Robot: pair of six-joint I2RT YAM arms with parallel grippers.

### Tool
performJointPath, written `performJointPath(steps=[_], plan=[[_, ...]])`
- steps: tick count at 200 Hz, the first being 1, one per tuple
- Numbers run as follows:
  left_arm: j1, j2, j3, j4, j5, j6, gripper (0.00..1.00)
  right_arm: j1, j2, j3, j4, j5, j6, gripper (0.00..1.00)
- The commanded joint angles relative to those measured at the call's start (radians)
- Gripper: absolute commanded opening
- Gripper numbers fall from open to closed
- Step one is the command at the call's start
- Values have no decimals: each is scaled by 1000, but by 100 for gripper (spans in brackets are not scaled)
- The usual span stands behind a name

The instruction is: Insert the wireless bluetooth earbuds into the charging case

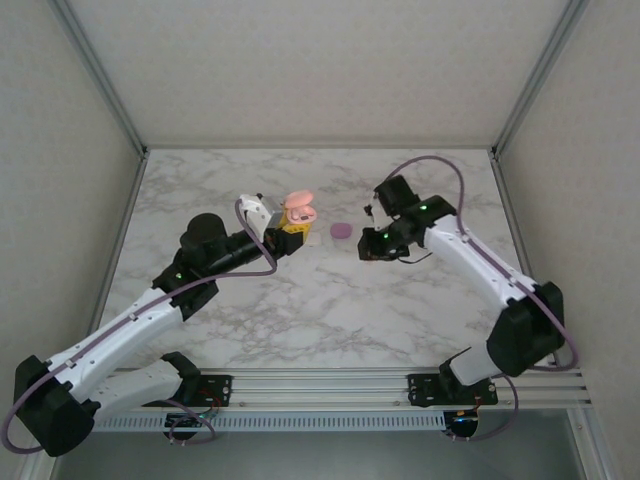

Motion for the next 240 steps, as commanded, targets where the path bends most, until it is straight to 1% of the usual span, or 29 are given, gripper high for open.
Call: performJointPath(steps=[1,29,61,91,157,240], plan=[[-11,18,28,9,12,24,25,-7,-63,66,12,-162,70,18],[-11,40,21,19,31,34,25,-7,-112,139,26,-239,122,18],[-12,65,26,25,70,53,25,-7,-148,179,108,-353,186,18],[-13,86,42,22,115,64,25,-7,-149,201,180,-442,238,18],[-16,118,67,29,181,48,25,-2,-128,190,272,-529,287,19],[-18,133,95,23,238,29,25,3,-113,162,314,-538,305,19]])
